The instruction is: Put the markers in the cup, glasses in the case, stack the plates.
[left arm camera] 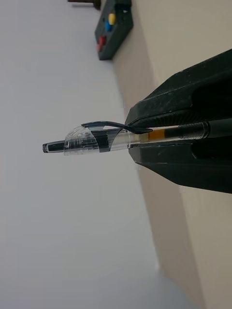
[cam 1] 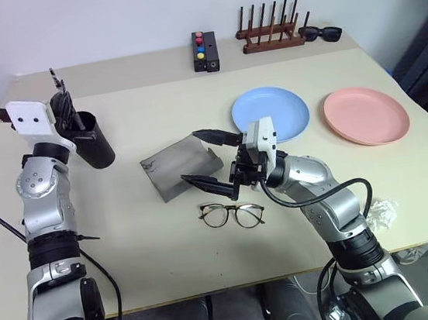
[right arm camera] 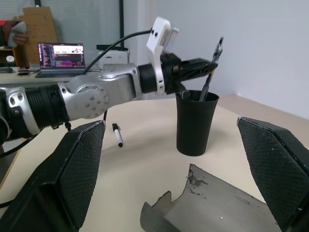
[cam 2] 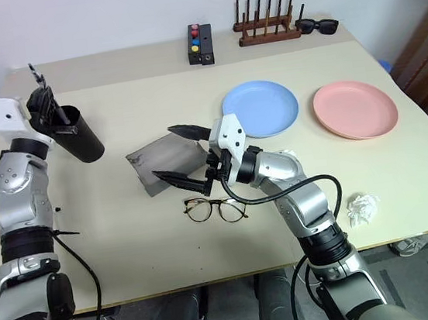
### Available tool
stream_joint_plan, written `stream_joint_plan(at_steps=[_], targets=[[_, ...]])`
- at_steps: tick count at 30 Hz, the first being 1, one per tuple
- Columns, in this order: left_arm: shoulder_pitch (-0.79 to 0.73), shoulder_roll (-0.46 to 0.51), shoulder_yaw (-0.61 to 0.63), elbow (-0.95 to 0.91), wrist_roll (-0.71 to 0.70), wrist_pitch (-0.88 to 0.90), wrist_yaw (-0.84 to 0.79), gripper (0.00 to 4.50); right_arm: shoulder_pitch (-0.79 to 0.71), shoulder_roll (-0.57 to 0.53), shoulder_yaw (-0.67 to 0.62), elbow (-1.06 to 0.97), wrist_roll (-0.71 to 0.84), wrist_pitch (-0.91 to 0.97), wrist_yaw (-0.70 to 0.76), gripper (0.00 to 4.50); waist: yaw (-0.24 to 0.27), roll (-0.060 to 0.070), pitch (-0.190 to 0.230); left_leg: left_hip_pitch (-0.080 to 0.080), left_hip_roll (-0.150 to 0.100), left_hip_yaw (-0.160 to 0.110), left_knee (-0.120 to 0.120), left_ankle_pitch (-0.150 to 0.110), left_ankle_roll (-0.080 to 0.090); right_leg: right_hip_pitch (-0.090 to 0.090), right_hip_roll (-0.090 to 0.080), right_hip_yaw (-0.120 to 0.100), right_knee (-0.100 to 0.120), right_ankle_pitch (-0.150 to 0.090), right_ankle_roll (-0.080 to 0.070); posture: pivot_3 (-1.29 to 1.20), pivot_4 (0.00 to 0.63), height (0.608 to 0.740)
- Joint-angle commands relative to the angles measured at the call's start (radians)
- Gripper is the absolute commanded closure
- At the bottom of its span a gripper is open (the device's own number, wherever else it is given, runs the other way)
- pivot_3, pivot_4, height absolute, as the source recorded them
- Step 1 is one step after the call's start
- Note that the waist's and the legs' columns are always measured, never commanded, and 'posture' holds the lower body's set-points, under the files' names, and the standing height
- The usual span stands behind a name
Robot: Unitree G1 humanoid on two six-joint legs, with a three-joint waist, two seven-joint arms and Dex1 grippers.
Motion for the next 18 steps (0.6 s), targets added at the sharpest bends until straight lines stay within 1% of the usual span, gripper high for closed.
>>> stream_joint_plan(at_steps=[1, 5, 7, 8, 13, 18], targets=[[0.007, 0.001, -0.001, -0.063, 0.002, 0.009, 0.016, 4.46, -0.013, 0.011, 0.000, -0.022, 0.017, -0.005, 0.001, 0.00, 0.000, 0.000, 0.000, 0.000, 0.000, 0.000, 0.000, 0.000, 0.000, 0.000, 0.000, 0.000, 0.000, 0.000, 0.000, 0.00, 0.150, 0.732], [0.019, -0.009, 0.000, -0.081, -0.006, 0.026, 0.019, 4.46, -0.014, 0.014, 0.000, -0.021, 0.018, -0.003, 0.001, 0.00, 0.000, 0.000, 0.000, 0.000, 0.000, 0.000, 0.000, 0.000, 0.000, 0.000, 0.000, 0.000, 0.000, 0.000, 0.000, 0.00, 0.150, 0.732], [0.024, -0.012, 0.001, -0.086, -0.003, 0.035, 0.027, 3.62, -0.014, 0.015, 0.001, -0.021, 0.018, -0.002, 0.001, 0.00, 0.000, 0.000, 0.000, 0.000, 0.000, 0.000, 0.000, 0.000, 0.000, 0.000, 0.000, 0.000, 0.000, 0.000, 0.000, 0.00, 0.150, 0.732], [0.026, -0.013, 0.002, -0.088, -0.003, 0.038, 0.031, 3.30, -0.014, 0.016, 0.000, -0.021, 0.018, -0.001, 0.000, 0.00, 0.000, 0.000, 0.000, 0.000, 0.000, 0.000, 0.000, 0.000, 0.000, 0.000, 0.000, 0.000, 0.000, 0.000, 0.000, 0.00, 0.150, 0.732], [0.034, -0.019, 0.002, -0.100, -0.007, 0.046, 0.032, 0.81, -0.013, 0.018, 0.000, -0.022, 0.019, 0.001, 0.000, 0.00, 0.000, 0.000, 0.000, 0.000, 0.000, 0.000, 0.000, 0.000, 0.000, 0.000, 0.000, 0.000, 0.000, 0.000, 0.000, 0.00, 0.150, 0.732], [0.043, -0.031, 0.006, -0.127, -0.020, 0.063, 0.028, 0.81, -0.014, 0.019, 0.000, -0.019, 0.019, 0.002, 0.002, 0.00, 0.000, 0.000, 0.000, 0.000, 0.000, 0.000, 0.000, 0.000, 0.000, 0.000, 0.000, 0.000, 0.000, 0.000, 0.000, 0.00, 0.150, 0.732]])
